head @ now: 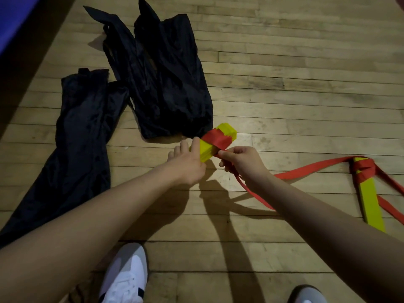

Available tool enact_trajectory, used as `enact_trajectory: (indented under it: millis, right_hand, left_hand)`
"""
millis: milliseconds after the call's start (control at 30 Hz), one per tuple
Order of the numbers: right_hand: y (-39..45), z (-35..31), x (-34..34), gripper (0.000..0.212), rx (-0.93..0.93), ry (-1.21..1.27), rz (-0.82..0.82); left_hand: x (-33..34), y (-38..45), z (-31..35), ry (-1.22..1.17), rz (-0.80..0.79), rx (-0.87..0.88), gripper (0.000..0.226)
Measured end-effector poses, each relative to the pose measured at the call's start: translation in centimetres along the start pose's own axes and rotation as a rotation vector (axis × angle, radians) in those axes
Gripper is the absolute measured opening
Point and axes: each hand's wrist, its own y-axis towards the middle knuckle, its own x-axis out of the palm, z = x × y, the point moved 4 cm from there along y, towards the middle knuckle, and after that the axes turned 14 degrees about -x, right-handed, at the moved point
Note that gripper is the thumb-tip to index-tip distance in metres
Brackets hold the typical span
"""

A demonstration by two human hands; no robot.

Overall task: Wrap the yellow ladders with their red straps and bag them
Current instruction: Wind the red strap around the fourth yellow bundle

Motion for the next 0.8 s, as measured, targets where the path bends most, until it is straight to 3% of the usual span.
enact_trajectory:
  millis: [233, 433, 600, 800]
  right_hand:
    - [-0.5, 0.4, 0.4, 0.019, 0.025, -0.063, -0.112]
    - [-0.6, -1.1, 0.9, 0.020, 0.034, -0.160, -0.300]
    - [-0.6, -1.5, 1.2, 0.012, 0.033, -0.217, -0.440]
    - [-0.1, -1.3, 1.3, 0.010, 0.021, -0.208, -0.413]
  left_hand:
    - [-1.4, 0.0, -0.6, 0.007, 0.156, 0.033, 0.047]
    - [-1.6, -0.1, -1.2, -0.008, 0.368, -0.003, 0.054]
    - [-1.4, 0.0, -1.9, -0.170, 0.333, -0.086, 0.046]
    - [-0.6, 0.1, -1.6, -0.105, 0.317, -0.141, 0.052]
